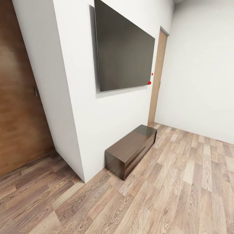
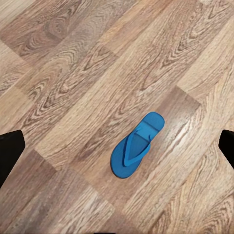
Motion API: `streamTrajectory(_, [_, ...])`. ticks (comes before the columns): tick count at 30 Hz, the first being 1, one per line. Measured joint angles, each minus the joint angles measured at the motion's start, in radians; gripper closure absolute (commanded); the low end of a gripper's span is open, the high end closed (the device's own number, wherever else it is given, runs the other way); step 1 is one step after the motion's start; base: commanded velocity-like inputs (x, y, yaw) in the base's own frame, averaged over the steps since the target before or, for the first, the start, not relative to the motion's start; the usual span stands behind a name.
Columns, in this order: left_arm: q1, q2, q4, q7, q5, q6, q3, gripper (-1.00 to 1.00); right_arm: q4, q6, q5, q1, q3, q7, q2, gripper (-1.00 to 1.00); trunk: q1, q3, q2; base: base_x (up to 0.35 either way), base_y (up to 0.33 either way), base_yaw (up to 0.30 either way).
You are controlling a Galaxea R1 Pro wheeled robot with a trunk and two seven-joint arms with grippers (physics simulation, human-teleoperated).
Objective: In the bedroom, move the book from the bed onto either nightstand, and place the two sandals side by side next to the bed.
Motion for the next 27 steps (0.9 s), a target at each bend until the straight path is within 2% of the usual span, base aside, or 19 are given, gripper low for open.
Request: streamTrajectory(27, [0.0,0.0,0.0,0.001,0.0,0.0,0.0,-1.0,-0.001,0.0,-0.001,0.0,-0.001,-0.001,0.0,-1.0,0.0,0.0,0.0,0.0,0.0,0.0])
